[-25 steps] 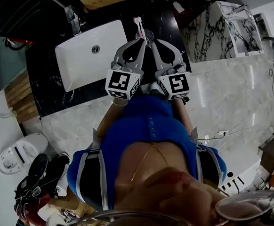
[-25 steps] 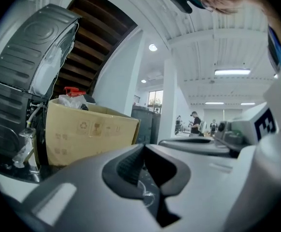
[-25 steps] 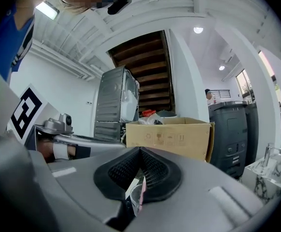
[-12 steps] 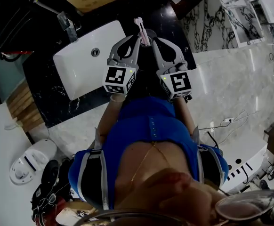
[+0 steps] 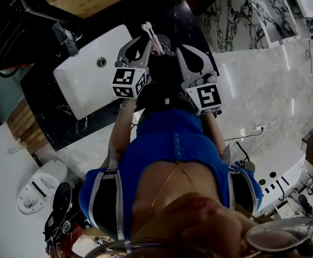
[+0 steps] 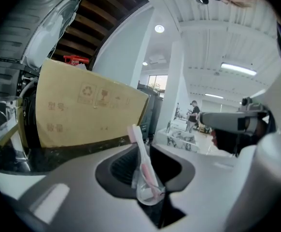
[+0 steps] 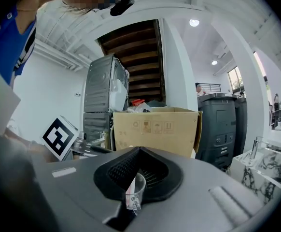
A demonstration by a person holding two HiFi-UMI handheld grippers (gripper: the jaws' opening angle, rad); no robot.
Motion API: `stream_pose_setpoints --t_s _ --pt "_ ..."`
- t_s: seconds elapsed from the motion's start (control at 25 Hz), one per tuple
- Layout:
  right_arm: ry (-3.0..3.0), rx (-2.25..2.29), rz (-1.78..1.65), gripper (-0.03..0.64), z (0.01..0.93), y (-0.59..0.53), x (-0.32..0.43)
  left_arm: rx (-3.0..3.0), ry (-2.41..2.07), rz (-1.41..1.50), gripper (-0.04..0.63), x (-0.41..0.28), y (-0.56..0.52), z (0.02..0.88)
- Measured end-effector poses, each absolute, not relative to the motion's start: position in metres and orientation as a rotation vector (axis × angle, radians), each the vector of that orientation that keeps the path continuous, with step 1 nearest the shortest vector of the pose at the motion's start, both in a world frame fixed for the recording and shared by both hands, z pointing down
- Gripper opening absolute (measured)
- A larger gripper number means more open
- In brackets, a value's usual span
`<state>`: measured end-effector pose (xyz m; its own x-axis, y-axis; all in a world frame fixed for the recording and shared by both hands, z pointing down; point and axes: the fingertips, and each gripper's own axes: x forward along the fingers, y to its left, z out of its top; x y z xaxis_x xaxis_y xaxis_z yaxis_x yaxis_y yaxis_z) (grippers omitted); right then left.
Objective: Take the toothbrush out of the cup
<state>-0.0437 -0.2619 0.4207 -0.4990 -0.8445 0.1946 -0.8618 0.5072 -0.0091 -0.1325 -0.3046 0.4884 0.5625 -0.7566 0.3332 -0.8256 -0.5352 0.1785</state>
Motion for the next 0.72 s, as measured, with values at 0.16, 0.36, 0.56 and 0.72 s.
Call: stream_pose_setpoints --t_s 0.16,0.36,0.56,0.72 --pt "-2.541 1.489 0.173 0.002 0.429 -0.262 -0.031 2.472 -1.238 0.35 0.097 -0.126 -0.312 0.504" --pt "-2.522 1.525 0.198 0.002 0.433 -0.263 -0.019 2.47 -1.207 0.377 0.098 -0.12 -0.321 0.513" --pt "-2.507 1.541 0.206 0.002 0.437 -0.261 -0.009 2.466 -1.206 0.378 0.049 -0.114 -0.324 0.517" --pt "-2.51 1.545 0.201 0.002 0.435 -0.26 -0.005 2.479 -1.208 0.369 0.026 -0.111 -0.323 0.514"
